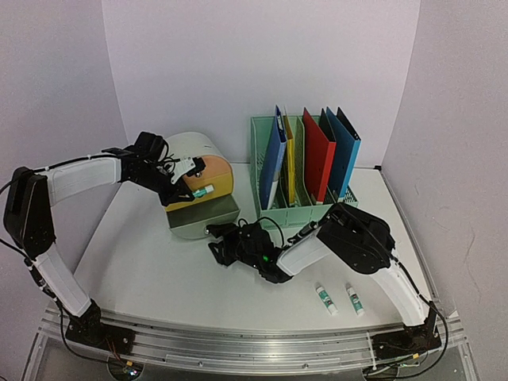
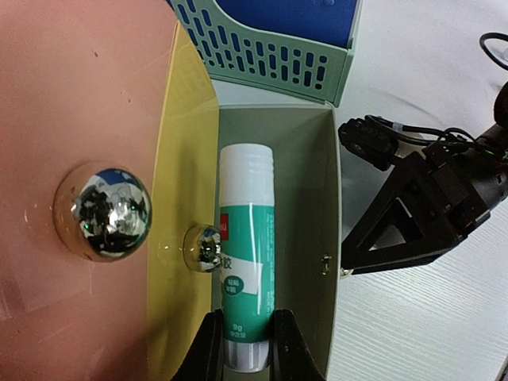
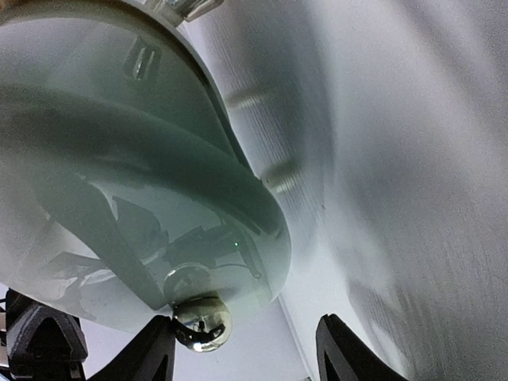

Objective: Organize the desk

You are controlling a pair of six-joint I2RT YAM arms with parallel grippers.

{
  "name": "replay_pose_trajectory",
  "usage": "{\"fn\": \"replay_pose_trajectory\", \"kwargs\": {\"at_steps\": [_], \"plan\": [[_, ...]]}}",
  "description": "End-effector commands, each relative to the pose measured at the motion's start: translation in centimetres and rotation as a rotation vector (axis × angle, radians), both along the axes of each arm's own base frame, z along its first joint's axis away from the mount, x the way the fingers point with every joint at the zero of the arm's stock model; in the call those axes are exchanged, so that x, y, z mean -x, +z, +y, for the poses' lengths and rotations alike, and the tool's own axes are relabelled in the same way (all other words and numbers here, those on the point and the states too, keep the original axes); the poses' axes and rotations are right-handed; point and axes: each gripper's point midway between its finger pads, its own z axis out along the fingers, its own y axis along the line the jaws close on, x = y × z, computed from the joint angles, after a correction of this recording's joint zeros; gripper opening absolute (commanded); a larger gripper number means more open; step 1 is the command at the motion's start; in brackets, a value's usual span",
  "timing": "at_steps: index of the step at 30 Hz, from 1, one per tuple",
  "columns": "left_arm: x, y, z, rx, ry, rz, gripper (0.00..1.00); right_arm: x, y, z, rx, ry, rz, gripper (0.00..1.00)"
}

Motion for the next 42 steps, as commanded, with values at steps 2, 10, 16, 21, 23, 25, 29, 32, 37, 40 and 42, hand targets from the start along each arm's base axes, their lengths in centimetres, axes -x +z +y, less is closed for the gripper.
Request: {"fn": "replay_pose_trajectory", "kwargs": {"at_steps": [2,10,16,21,23,25,29,32,37,40,42], "plan": [[2.1,-3.6,-0.4,-0.064,-0.038,0.060,0.00,2.3,3.1,0.5,0.033,0.094,-0.048,0.63],[2.5,-4.4,0.0,-0.104,-0.054,0.035,0.00,2.2,4.7,0.2,0.047,0.088,-0.097,0.64],[1.4,-3.9,-0.2,-0.089,0.003,0.036,0.17,2.3,5.6,-0.2,0.061,0.086,-0.127,0.66],[1.4,-3.8,0.0,-0.088,0.010,0.030,0.44,2.5,6.9,-0.4,0.085,0.097,-0.161,0.68],[1.5,-3.5,0.0,-0.083,0.008,0.020,0.50,2.6,7.6,-0.4,0.088,0.102,-0.178,0.68],[1.7,-2.6,-0.1,-0.067,-0.002,0.003,0.51,2.9,8.2,-0.3,0.105,0.118,-0.207,0.68],[2.7,-0.1,-0.8,-0.013,-0.059,-0.017,0.51,3.9,11.0,0.5,0.215,0.206,-0.356,0.66],[4.0,2.3,-1.4,0.053,-0.115,-0.046,0.52,4.7,13.7,-0.2,0.427,0.266,-0.528,0.65],[6.7,6.0,-2.3,0.158,-0.220,-0.083,0.55,6.2,15.9,-6.4,0.915,0.335,-0.623,0.56],[10.0,7.7,-2.8,0.241,-0.338,-0.081,0.63,8.6,12.2,-14.9,1.281,0.414,-0.385,0.46],[12.1,8.8,-3.0,0.299,-0.411,-0.083,0.72,11.2,9.8,-22.2,1.510,0.448,-0.157,0.41]]}}
